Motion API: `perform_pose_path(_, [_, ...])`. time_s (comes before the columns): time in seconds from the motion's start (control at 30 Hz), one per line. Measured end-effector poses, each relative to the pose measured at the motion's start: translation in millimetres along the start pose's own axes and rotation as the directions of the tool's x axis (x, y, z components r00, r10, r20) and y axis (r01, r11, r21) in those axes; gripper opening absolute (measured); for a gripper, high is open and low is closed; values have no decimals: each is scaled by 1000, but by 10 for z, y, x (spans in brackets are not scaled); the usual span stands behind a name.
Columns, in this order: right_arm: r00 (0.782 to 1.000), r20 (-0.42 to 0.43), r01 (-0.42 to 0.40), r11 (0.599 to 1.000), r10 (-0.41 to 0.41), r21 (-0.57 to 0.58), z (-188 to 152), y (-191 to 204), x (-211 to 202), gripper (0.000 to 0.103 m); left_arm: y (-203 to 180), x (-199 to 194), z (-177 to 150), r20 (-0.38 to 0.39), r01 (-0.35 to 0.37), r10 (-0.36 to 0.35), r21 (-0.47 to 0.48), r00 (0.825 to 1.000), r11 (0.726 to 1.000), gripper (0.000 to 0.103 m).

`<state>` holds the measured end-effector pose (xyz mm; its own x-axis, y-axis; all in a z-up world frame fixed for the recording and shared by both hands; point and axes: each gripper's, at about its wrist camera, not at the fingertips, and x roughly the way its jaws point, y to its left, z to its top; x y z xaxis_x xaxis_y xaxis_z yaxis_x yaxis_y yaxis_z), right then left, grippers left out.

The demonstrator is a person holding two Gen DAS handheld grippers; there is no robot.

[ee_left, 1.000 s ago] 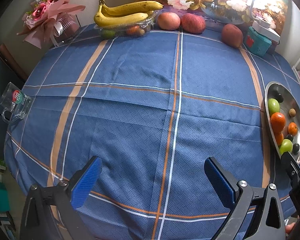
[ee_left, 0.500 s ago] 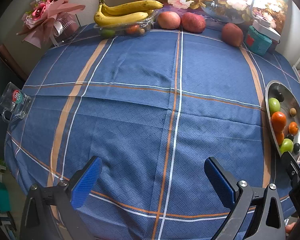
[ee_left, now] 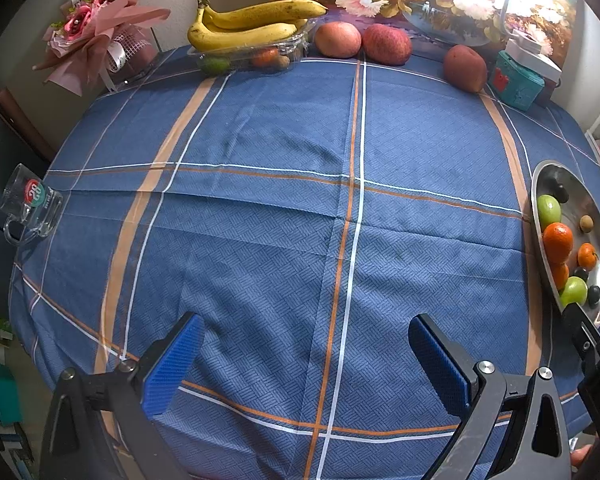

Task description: Organize fruits

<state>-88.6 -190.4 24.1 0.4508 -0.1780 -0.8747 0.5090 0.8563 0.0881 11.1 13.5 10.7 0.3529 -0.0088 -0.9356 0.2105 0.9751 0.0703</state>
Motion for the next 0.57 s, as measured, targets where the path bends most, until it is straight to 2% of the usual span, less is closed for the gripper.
perform_pose_path(0.3, [1000, -2, 0, 1000, 0, 0, 3, 0, 2, 88, 0, 5, -3, -4, 0, 0, 2, 1000, 1000, 103])
perform_pose_path(0.47, [1000, -3, 1, 1000, -1, 0, -4, -1, 9, 88, 11, -108, -3, 67, -31, 30, 14, 997, 999, 103])
perform_pose_path(0.57, [1000, -3, 2, 1000, -2, 0, -2, -3, 8, 88, 12, -104, 0, 58, -10, 9, 18, 998, 1000, 103])
